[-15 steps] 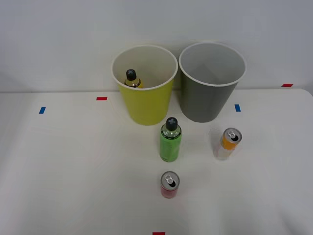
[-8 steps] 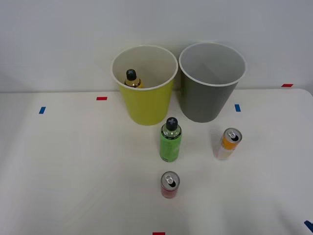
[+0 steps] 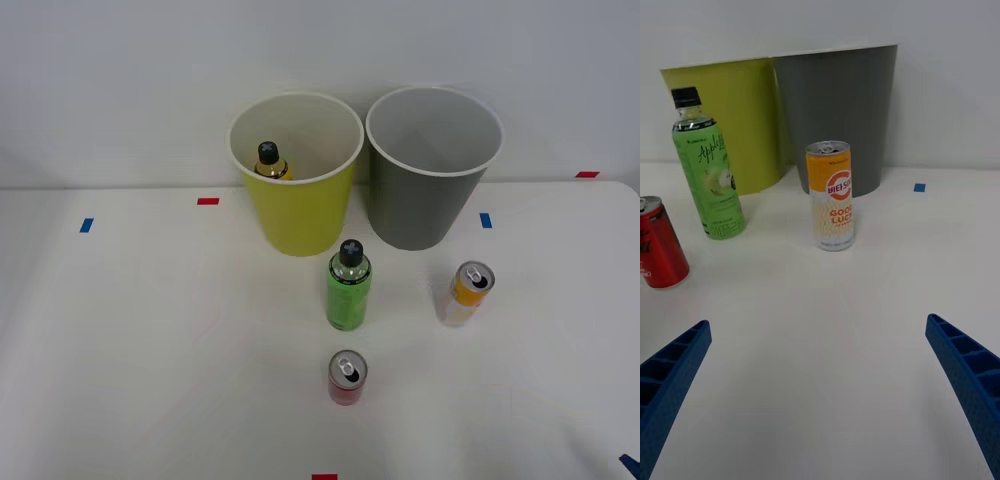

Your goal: Put cans in the gray bin, plastic bottles in the light green bin

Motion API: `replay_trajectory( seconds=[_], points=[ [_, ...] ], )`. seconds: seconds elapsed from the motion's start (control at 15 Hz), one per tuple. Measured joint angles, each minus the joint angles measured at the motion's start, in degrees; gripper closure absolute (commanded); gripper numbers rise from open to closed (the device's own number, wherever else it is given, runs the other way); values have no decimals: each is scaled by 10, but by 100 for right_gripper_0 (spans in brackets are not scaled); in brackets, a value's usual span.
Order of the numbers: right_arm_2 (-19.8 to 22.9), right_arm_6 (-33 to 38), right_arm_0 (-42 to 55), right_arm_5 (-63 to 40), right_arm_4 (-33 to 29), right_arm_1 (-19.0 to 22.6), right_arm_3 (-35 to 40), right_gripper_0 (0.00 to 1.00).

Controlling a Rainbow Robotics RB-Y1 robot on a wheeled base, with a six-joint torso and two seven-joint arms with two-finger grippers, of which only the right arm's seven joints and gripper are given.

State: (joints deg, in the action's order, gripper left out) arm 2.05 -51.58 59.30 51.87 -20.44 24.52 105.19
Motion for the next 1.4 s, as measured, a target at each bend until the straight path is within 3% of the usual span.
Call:
replay_trajectory(
  seconds=[0.33, 1.4],
  points=[
    [-26, -13, 8, 0, 17, -1, 0, 0],
    [-29, -28, 14, -1, 36, 2, 0, 0]
  ],
)
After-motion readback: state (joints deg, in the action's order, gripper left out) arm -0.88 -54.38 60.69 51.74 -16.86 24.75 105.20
